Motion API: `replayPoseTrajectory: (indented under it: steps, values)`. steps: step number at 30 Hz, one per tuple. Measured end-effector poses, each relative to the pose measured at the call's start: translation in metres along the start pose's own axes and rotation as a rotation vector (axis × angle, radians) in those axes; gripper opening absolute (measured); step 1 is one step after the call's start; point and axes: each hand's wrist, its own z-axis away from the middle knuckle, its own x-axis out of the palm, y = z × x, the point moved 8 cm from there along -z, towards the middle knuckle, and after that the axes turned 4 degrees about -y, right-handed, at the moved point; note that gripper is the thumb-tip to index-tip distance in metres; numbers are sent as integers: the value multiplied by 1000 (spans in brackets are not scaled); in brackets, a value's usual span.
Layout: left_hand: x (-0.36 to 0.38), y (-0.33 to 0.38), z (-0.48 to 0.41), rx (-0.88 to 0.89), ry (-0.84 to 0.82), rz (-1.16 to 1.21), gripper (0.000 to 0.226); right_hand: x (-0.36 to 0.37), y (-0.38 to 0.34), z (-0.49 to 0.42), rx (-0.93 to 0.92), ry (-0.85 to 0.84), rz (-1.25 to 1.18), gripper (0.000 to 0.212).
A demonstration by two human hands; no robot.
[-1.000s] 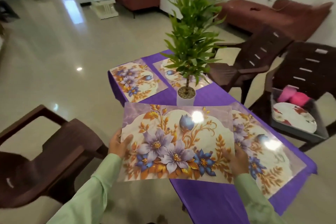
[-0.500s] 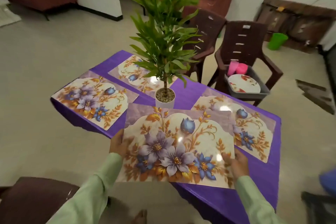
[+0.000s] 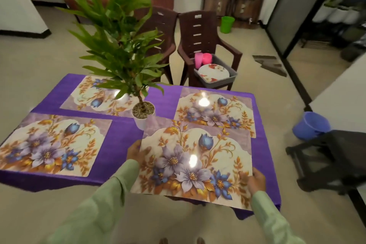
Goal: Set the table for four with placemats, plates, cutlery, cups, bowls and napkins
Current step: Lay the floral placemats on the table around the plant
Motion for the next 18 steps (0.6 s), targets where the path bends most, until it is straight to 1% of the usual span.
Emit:
replayPoseTrajectory:
  steps: [4, 7, 10, 13, 14, 16, 18]
  values:
    - [20, -18, -20, -115, 12, -8, 33, -4, 17, -17, 33, 35, 5, 19]
    - [32, -31, -29, -135, 3, -40, 37, -1, 24, -30, 46, 57, 44, 16]
    - [41, -49, -36, -154, -62, -133, 47, 2, 25, -37, 62, 108, 108, 14]
    - [48, -68, -44, -153, -166, -142, 59, -2, 23, -41, 54, 210, 188, 19]
    - [49, -68, -43, -126, -181, -193, 66, -4, 21, -41, 32, 238, 219, 22]
    - [48, -68, -40, 17, -167, -368, 78, -2, 17, -41, -47, 264, 320, 38]
    - [51, -64, -30, 192, -175, -550, 77, 8, 11, -33, -132, 275, 535, 59]
